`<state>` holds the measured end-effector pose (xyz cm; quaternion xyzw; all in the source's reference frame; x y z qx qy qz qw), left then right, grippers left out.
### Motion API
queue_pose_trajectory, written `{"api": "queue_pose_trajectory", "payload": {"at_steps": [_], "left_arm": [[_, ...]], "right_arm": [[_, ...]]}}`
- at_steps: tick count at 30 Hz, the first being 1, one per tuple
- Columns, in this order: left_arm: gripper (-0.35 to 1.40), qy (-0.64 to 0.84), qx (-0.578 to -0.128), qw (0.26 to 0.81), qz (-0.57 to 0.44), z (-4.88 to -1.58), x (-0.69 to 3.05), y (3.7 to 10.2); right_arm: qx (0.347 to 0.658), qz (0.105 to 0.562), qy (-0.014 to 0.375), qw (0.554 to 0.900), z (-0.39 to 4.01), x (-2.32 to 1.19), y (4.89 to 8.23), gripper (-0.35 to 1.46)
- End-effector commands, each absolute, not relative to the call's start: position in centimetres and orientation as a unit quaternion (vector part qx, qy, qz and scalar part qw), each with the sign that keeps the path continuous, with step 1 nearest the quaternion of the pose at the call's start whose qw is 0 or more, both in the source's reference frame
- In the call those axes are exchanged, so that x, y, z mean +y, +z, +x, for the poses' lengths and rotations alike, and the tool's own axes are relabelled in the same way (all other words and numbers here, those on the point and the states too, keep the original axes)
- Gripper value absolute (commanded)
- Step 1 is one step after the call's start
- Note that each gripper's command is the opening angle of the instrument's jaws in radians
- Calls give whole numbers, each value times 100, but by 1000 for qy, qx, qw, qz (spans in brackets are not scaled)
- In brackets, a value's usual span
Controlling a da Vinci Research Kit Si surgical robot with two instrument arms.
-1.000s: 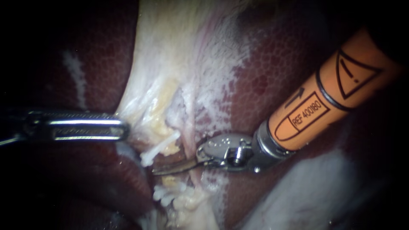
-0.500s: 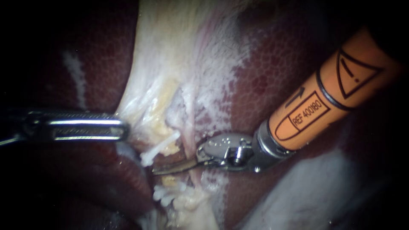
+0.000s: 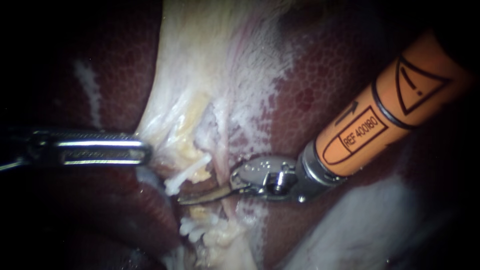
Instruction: Go back from the cut left tube
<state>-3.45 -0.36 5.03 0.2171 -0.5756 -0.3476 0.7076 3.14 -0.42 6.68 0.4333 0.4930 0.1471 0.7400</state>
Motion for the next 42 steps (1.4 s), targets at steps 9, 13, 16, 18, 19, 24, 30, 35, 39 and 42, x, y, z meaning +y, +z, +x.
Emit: {"api": "queue_pose_trajectory", "payload": {"at_steps": [9,13,16,18,19,24,30,35,39,42], "left_arm": [[-35,-347,-576,708,217,-345,-36,503],[-35,-347,-576,708,217,-345,-36,503],[-35,-347,-576,708,217,-345,-36,503],[-35,-347,-576,708,217,-345,-36,503],[-35,-347,-576,708,217,-345,-36,503],[-35,-347,-576,708,217,-345,-36,503],[-35,-347,-576,708,217,-344,-36,503],[-35,-347,-576,708,217,-344,-36,503],[-35,-347,-576,708,217,-344,-36,504],[-35,-347,-576,708,217,-344,-36,504]], "right_arm": [[498,428,140,741,314,-42,669,19],[501,425,136,742,315,-42,668,31],[502,424,134,742,315,-41,668,32],[503,423,131,742,315,-41,668,37],[504,423,132,741,315,-40,667,42],[505,422,130,742,315,-39,666,46],[511,411,126,745,314,-36,665,62],[511,411,126,744,307,-34,663,57],[511,410,127,745,295,-32,660,54],[511,406,131,746,282,-28,657,54]]}}
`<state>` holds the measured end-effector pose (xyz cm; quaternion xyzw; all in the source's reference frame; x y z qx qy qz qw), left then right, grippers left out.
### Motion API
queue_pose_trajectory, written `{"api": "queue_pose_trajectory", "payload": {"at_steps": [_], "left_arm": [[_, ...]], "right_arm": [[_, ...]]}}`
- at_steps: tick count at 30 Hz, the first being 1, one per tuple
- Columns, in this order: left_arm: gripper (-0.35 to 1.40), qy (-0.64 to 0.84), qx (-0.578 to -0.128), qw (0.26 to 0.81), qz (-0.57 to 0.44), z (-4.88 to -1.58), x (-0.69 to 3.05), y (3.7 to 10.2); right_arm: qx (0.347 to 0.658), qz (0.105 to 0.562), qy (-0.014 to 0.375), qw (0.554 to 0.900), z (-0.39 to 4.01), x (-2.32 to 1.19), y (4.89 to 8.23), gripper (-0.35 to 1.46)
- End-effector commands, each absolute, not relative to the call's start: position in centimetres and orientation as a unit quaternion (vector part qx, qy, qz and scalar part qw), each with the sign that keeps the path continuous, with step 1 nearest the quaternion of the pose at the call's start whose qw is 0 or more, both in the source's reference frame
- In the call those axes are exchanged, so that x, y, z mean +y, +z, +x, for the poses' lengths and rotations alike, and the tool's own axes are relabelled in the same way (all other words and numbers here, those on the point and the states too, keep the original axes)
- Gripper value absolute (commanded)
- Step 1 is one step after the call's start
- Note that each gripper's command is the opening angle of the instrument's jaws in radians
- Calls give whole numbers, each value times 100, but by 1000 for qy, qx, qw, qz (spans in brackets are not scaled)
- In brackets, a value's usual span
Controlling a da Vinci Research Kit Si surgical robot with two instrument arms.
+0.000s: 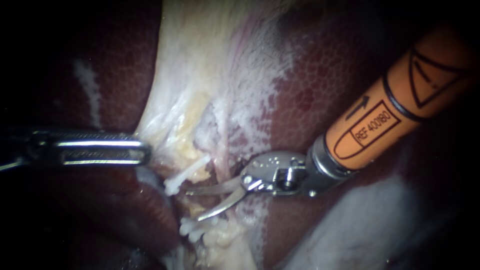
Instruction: Go back from the cut left tube
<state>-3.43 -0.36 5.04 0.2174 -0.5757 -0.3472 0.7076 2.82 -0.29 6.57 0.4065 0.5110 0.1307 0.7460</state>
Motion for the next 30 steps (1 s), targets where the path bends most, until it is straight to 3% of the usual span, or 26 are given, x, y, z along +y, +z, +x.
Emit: {"api": "queue_pose_trajectory", "payload": {"at_steps": [1,18,21,24,26,30], "left_arm": [[-35,-347,-576,708,217,-344,-36,505],[-35,-350,-575,707,218,-342,-32,512],[-35,-350,-575,707,218,-343,-32,512],[-35,-350,-575,707,218,-343,-32,512],[-35,-350,-575,707,218,-343,-32,512],[-35,-350,-575,707,218,-342,-32,513]], "right_arm": [[511,405,132,746,278,-27,656,54],[527,357,143,758,188,24,616,64],[531,348,141,759,176,32,608,52],[539,329,141,762,168,41,601,61],[551,311,131,763,164,45,596,76],[559,283,116,770,159,48,589,84]]}}
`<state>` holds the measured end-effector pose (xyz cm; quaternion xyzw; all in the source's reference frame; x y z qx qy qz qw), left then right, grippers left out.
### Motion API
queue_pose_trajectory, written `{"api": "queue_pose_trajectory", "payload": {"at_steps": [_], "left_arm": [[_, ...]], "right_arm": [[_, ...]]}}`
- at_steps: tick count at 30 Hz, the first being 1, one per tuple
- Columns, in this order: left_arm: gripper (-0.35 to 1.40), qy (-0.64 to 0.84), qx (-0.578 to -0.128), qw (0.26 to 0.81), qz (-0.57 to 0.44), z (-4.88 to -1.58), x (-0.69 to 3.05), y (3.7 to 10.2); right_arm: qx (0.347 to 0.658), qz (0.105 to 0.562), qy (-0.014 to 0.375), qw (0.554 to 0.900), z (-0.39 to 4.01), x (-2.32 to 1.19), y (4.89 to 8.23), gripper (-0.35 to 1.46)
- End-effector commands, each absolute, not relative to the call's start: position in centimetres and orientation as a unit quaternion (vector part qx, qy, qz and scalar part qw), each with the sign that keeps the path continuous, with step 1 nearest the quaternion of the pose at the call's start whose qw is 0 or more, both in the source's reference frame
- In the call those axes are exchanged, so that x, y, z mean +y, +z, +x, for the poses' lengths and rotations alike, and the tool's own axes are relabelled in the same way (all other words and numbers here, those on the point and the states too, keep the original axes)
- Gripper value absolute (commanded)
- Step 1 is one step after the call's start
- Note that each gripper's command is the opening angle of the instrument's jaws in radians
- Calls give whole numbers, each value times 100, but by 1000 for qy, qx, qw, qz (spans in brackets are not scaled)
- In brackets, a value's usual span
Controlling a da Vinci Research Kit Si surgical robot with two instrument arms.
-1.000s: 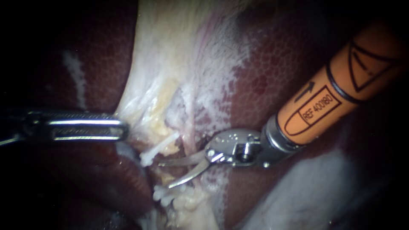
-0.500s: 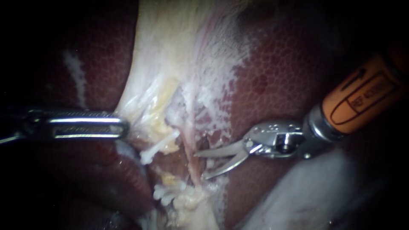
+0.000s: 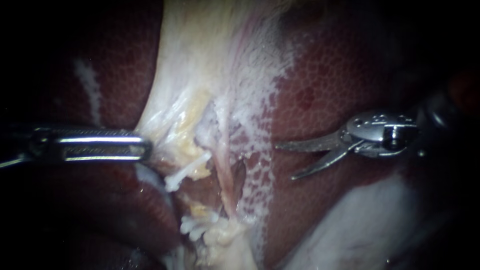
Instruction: Go back from the cut left tube
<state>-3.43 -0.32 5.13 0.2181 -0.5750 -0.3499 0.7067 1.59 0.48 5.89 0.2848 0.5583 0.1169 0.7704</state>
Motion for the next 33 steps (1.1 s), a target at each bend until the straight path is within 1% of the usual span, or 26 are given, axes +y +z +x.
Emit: {"api": "queue_pose_trajectory", "payload": {"at_steps": [1,7,16,19,27,33], "left_arm": [[-35,-350,-575,707,218,-342,-32,513],[-35,-350,-575,707,218,-343,-32,513],[-35,-350,-575,707,218,-343,-32,513],[-35,-351,-575,707,217,-343,-32,513],[-35,-351,-575,707,217,-343,-31,514],[-35,-352,-574,707,216,-342,-28,517]], "right_arm": [[560,276,114,773,159,48,587,86],[566,234,91,786,160,45,582,98],[564,179,68,803,160,44,580,120],[565,166,58,806,159,44,580,123],[561,139,48,815,160,45,581,128],[569,107,46,814,158,53,579,136]]}}
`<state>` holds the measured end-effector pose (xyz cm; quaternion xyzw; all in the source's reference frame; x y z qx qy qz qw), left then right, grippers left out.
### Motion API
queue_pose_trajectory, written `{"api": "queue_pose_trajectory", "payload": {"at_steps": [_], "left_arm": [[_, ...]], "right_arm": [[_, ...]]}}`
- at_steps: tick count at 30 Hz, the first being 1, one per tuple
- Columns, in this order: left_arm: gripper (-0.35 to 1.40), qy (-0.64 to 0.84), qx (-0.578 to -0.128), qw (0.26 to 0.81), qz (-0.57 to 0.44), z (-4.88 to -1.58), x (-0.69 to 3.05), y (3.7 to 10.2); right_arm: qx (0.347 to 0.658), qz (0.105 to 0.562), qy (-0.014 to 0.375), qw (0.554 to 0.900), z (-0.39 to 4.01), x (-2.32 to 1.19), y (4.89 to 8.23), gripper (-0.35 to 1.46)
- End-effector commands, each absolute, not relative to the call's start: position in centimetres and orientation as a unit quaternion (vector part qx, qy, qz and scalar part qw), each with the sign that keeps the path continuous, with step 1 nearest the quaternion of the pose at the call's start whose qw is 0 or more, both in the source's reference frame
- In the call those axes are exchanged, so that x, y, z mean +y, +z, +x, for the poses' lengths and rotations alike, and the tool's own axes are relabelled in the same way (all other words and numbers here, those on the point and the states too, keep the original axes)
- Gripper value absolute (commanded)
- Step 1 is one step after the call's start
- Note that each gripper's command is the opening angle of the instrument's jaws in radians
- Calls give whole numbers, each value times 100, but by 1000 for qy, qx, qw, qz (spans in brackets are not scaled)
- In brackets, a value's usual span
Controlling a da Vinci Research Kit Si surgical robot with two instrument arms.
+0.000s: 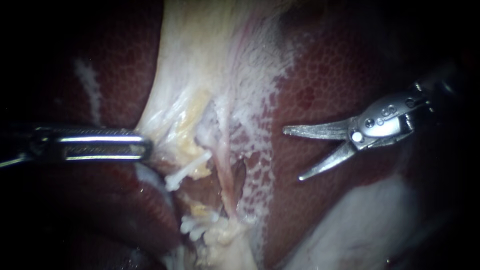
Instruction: Go back from the cut left tube
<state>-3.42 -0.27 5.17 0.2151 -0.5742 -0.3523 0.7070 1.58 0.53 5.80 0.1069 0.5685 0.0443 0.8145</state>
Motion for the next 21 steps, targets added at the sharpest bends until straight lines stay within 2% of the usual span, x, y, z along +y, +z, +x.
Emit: {"api": "queue_pose_trajectory", "payload": {"at_steps": [1,21], "left_arm": [[-35,-352,-574,707,216,-343,-27,518],[-35,-358,-573,705,214,-364,-13,536]], "right_arm": [[571,103,47,813,158,54,579,138],[573,102,48,812,156,53,581,141]]}}
